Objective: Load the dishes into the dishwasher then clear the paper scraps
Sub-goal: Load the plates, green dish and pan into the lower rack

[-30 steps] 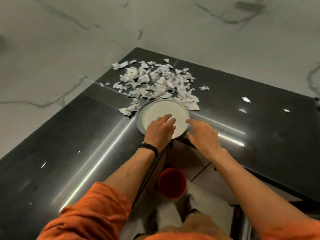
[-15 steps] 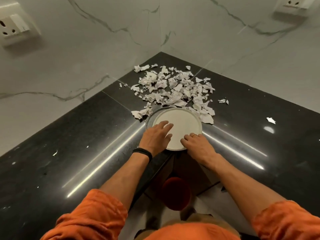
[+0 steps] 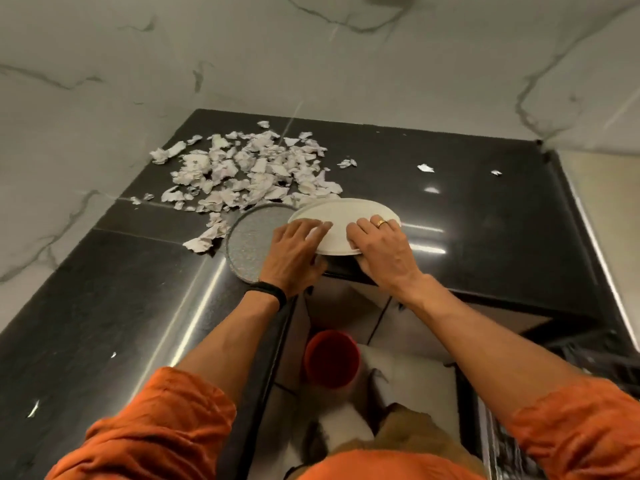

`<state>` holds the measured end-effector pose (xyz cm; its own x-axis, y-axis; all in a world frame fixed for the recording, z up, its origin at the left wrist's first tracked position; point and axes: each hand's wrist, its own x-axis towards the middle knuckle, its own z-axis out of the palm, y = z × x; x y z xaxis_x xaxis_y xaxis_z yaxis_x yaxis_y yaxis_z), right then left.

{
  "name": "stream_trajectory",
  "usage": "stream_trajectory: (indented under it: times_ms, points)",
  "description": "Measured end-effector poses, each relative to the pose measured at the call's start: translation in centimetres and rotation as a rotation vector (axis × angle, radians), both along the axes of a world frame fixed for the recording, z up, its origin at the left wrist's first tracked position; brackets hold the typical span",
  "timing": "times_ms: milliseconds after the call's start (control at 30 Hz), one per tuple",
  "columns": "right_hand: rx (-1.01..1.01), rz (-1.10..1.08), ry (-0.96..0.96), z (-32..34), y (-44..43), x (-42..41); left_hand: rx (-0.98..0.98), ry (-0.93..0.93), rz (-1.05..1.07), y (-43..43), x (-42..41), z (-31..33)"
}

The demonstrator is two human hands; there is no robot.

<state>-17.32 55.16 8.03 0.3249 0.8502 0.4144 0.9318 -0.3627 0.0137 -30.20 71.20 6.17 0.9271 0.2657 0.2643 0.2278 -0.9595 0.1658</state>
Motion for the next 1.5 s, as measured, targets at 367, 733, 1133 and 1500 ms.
stream_trajectory:
  times_ms: [367, 733, 1133, 1500]
  points:
    - [0.123, -0.451, 0.040, 0.2, -19.6, -0.7, -0.010, -0.129, -0.588, -15.8, 11.6, 0.3]
    - [0.192, -0.828, 0.260, -2.4, -39.1, -2.9, -0.061, 0.060, -1.117, -36.3, 17.2, -1.3]
    - [0.009, -1.141, 0.859, -14.9, -49.3, -5.3, -0.076, 0.377, -1.289, -48.0, 21.5, -12.3]
    - [-0.015, -1.344, 0.892, -36.4, -49.3, 2.0, 0.030, 0.486, -1.176, -51.4, 28.0, -34.6]
